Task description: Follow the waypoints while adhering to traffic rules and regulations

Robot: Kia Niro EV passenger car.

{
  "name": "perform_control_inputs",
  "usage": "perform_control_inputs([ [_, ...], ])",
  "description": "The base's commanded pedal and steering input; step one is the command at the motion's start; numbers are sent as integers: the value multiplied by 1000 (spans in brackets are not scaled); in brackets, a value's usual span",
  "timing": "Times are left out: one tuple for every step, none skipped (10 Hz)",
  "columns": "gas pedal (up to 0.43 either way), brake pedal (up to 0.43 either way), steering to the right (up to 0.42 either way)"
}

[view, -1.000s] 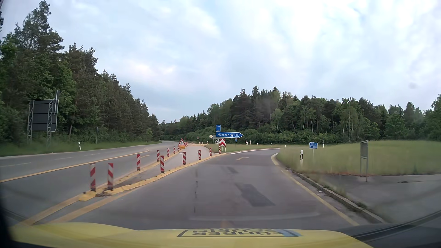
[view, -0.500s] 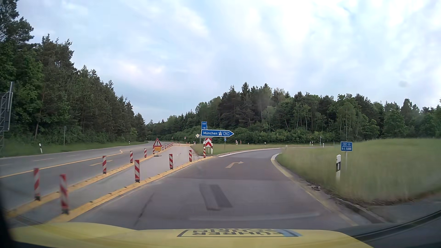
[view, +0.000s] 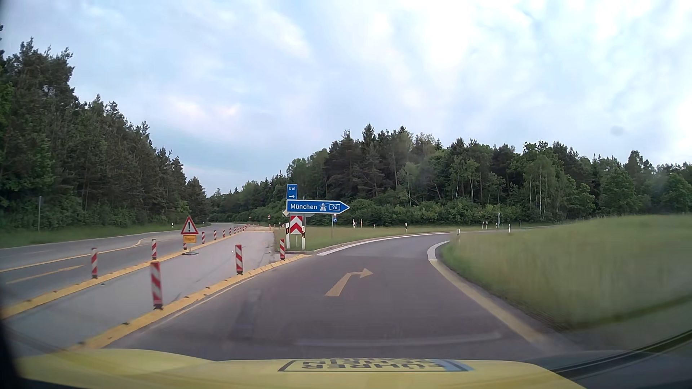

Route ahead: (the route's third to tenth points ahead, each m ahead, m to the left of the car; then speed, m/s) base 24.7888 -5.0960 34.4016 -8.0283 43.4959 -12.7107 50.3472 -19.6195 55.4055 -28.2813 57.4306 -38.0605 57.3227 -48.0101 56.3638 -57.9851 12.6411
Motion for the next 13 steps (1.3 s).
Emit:
perform_control_inputs([
  [87,0,32],
  [87,0,33],
  [79,0,34],
  [59,0,35],
  [59,0,38],
  [59,0,43],
  [59,0,50],
  [47,0,56],
  [47,0,58],
  [39,0,58],
  [28,0,58],
  [20,0,58],
  [20,0,58],
])
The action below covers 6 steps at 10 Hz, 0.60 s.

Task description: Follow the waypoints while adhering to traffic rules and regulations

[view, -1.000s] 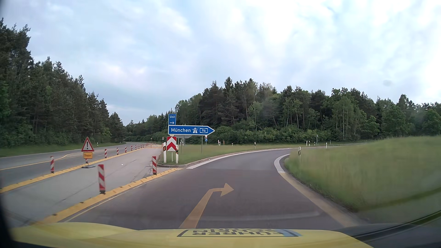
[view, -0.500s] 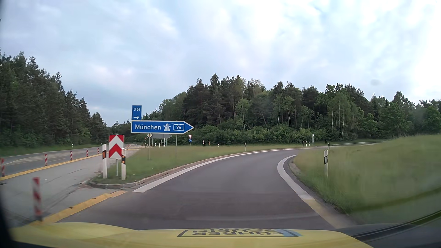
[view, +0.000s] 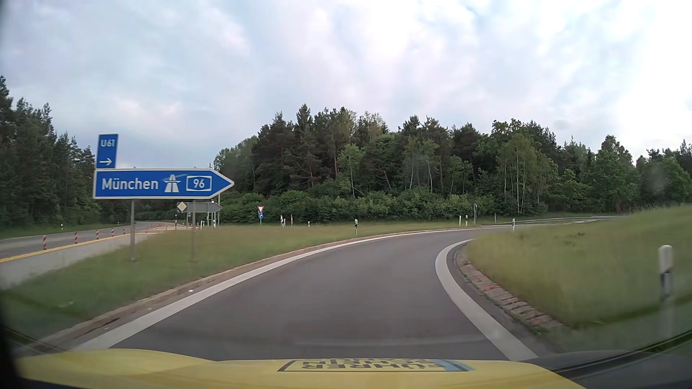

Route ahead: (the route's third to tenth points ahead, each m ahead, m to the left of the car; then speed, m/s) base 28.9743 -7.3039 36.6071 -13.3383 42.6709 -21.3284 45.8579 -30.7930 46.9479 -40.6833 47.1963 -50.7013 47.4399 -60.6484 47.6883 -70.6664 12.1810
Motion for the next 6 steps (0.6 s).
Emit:
perform_control_inputs([
  [20,0,58],
  [20,0,58],
  [20,0,59],
  [20,0,60],
  [8,0,61],
  [0,0,66],
])
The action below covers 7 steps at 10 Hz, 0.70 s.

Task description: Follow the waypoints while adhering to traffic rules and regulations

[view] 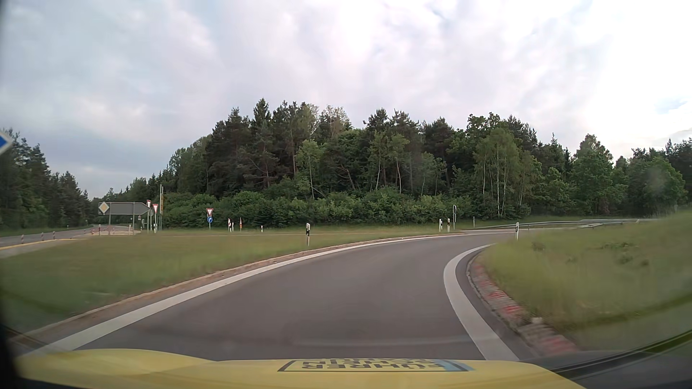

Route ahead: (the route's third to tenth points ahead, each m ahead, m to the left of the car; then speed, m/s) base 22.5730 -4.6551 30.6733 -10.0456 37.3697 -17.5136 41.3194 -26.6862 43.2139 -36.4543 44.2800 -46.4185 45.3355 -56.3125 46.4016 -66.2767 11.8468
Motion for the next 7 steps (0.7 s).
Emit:
perform_control_inputs([
  [0,0,72],
  [0,0,77],
  [0,0,84],
  [0,0,90],
  [0,0,94],
  [0,0,97],
  [0,0,101],
])
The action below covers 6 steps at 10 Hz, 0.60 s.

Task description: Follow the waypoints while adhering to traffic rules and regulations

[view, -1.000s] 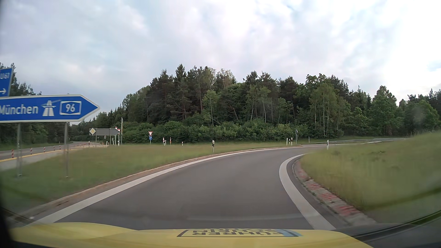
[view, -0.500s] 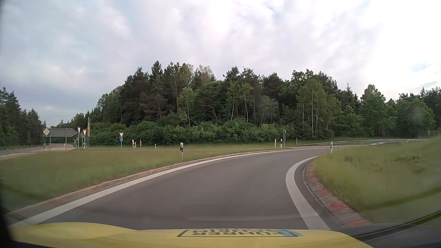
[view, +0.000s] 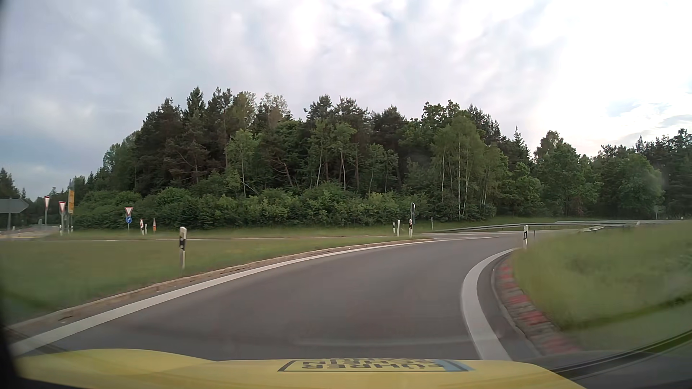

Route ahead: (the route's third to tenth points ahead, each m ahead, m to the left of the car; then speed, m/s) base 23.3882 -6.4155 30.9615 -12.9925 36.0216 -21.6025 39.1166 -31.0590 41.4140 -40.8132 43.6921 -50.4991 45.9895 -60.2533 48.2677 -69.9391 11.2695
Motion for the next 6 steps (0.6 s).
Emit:
perform_control_inputs([
  [0,0,104],
  [0,0,110],
  [20,0,115],
  [20,0,120],
  [20,0,127],
  [20,0,132],
])
